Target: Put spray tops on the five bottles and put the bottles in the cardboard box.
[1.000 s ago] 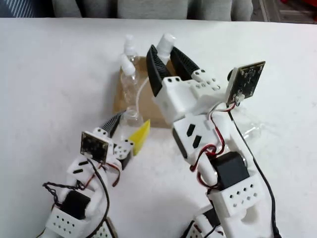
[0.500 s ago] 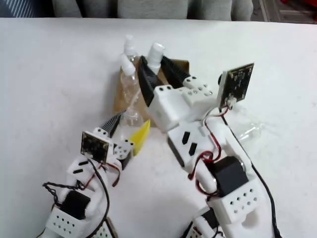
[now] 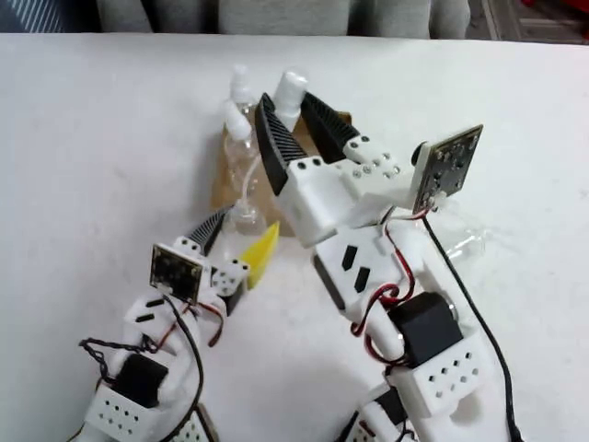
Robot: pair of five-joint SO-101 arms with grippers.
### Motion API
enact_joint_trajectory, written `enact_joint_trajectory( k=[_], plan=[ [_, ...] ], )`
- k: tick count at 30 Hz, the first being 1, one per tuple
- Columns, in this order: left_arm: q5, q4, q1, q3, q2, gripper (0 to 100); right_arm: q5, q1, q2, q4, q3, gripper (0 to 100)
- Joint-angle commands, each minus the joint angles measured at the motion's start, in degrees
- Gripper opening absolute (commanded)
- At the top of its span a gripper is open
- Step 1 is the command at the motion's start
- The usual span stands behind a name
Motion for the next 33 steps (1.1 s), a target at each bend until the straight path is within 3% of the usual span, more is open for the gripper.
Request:
enact_joint_trajectory(
  k=[1, 6, 33],
  plan=[
    [-0.7, 1.1, 0.5, -0.3, -1.3, 3, 1.0, 0.6, -0.6, -4.4, 1.8, 1.6],
    [-0.7, 1.1, 0.5, -0.3, -1.3, 3, 1.1, 0.6, -0.6, -8.8, 5.6, 1.6],
    [-0.8, 1.1, 0.5, -0.3, -1.3, 3, 1.0, 2.6, -0.6, -9.4, 1.1, 1.6]
  ],
)
